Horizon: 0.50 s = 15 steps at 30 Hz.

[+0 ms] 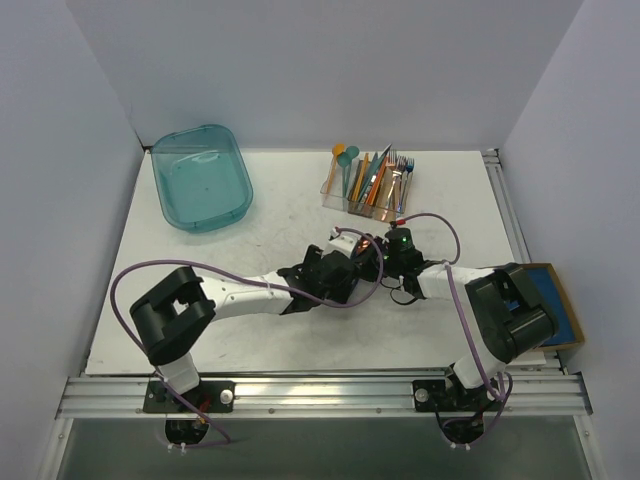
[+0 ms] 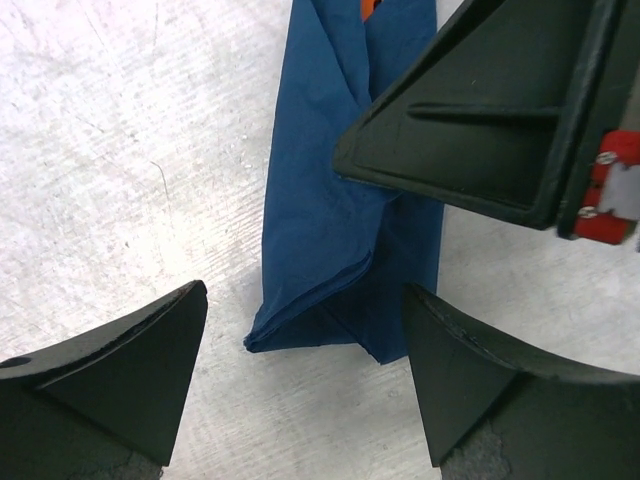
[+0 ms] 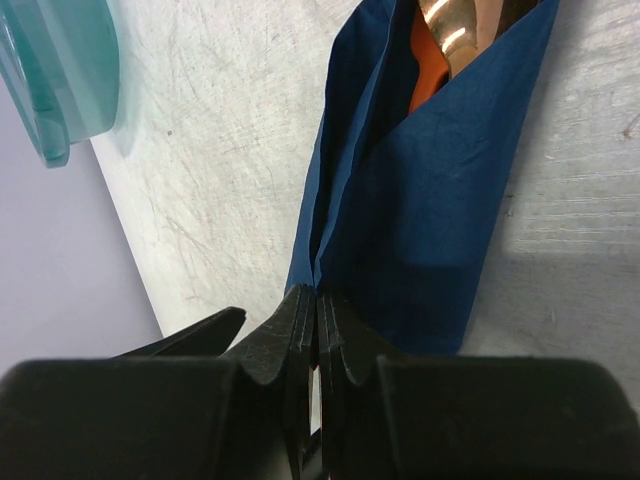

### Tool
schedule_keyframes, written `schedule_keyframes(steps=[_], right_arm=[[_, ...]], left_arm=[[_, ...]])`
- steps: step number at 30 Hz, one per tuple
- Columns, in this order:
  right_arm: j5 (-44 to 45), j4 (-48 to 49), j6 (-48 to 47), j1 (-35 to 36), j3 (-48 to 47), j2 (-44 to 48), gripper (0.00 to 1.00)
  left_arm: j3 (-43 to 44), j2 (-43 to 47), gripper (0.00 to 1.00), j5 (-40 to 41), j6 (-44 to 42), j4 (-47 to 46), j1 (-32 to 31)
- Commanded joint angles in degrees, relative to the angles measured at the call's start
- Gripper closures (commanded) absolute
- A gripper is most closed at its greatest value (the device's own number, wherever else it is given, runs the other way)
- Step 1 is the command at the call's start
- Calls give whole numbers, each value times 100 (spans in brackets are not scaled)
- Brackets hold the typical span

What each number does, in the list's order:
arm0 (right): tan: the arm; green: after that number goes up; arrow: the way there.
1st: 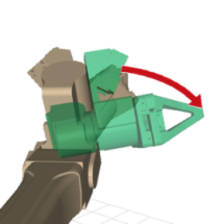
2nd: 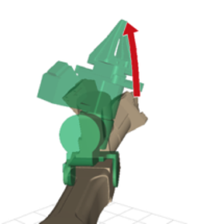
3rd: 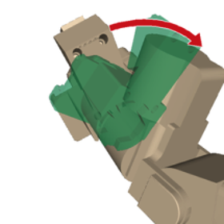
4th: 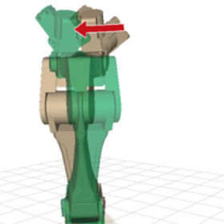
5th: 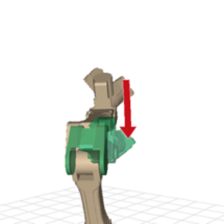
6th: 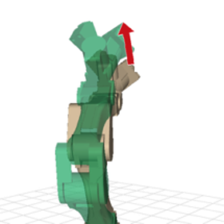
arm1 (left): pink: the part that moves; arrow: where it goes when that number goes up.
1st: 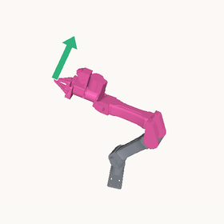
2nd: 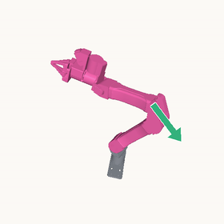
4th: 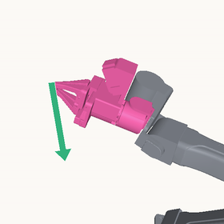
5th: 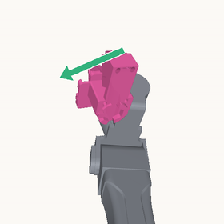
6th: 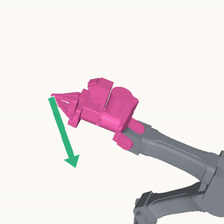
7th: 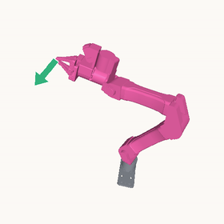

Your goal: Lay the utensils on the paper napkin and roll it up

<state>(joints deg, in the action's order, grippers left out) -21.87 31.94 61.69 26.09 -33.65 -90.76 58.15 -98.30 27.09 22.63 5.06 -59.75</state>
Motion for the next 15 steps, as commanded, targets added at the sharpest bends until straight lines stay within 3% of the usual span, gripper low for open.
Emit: schedule_keyframes(steps=[1, 15], right_arm=[[51, -118, -87, 28, -203, 164, 100], [95, -522, -315, -104, -318, 384, 100]], left_arm=[[117, -172, 13, 138, 154, 21, -28], [-111, -418, 37, 182, 426, -5, 16]])
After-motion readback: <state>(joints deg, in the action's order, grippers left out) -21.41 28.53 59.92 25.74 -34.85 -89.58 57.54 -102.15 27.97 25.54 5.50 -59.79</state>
